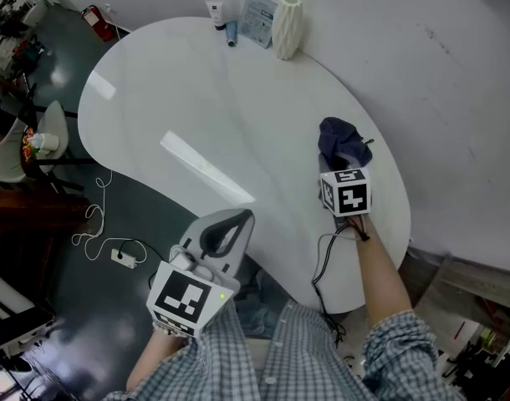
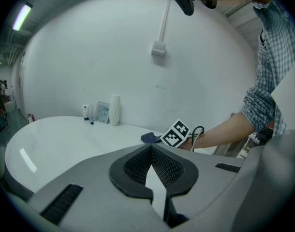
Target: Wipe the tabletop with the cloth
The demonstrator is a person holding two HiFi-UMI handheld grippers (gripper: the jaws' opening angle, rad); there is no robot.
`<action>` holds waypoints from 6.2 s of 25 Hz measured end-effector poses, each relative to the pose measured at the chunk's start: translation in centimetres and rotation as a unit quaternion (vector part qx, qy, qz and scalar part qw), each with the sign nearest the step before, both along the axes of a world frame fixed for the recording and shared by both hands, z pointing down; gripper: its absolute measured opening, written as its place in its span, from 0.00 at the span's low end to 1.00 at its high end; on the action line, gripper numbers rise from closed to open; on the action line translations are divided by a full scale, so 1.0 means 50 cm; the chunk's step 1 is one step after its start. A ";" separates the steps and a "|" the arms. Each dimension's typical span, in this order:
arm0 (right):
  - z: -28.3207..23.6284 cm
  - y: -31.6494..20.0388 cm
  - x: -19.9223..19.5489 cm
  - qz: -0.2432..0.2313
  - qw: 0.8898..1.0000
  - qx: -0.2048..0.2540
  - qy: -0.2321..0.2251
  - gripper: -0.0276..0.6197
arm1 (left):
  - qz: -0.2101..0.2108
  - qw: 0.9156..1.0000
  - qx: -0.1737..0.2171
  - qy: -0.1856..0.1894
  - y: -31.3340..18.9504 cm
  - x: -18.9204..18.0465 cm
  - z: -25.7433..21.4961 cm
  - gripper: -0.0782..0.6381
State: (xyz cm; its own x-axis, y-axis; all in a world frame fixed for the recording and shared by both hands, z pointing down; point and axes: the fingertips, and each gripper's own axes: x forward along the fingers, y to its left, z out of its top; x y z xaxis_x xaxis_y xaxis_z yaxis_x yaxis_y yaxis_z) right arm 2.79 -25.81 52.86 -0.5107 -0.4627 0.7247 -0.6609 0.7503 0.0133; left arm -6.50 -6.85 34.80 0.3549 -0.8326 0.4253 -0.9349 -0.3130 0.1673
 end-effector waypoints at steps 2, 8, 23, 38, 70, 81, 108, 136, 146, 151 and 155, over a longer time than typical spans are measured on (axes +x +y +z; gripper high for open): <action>0.001 0.031 -0.019 -0.022 1.000 -0.005 -0.003 0.08 | 0.004 1.000 0.000 -0.001 0.001 0.004 -0.002 0.12; 0.004 0.117 -0.057 -0.076 0.997 -0.023 -0.012 0.08 | 0.028 1.000 0.007 -0.009 0.002 0.014 -0.008 0.12; 0.014 0.341 -0.097 -0.164 0.981 -0.094 -0.034 0.08 | 0.090 0.995 0.030 -0.020 -0.006 0.041 -0.034 0.12; 0.013 0.501 -0.028 -0.118 0.980 -0.149 -0.058 0.08 | 0.175 0.983 0.047 -0.033 -0.015 0.111 -0.062 0.12; -0.144 0.489 0.214 0.138 0.985 -0.033 -0.098 0.08 | 0.248 0.967 0.050 -0.024 -0.036 0.186 -0.053 0.12; -0.318 0.376 0.169 0.150 0.973 0.106 -0.141 0.08 | 0.240 0.969 0.049 -0.015 -0.031 0.183 -0.056 0.12; -0.422 0.345 0.142 0.139 0.958 0.177 -0.180 0.08 | 0.254 0.965 0.062 -0.020 -0.029 0.207 -0.068 0.12; -0.411 0.350 0.132 0.136 0.962 0.170 -0.167 0.08 | 0.259 0.964 0.058 -0.016 -0.027 0.204 -0.064 0.12; -0.410 0.357 0.131 0.136 0.962 0.166 -0.170 0.08 | 0.259 0.964 0.057 -0.016 -0.021 0.206 -0.062 0.12; -0.412 0.356 0.128 0.132 0.961 0.169 -0.172 0.08 | 0.259 0.964 0.057 -0.016 -0.021 0.205 -0.064 0.12; -0.413 0.360 0.126 0.130 0.961 0.170 -0.173 0.08 | 0.260 0.964 0.058 -0.016 -0.018 0.207 -0.064 0.12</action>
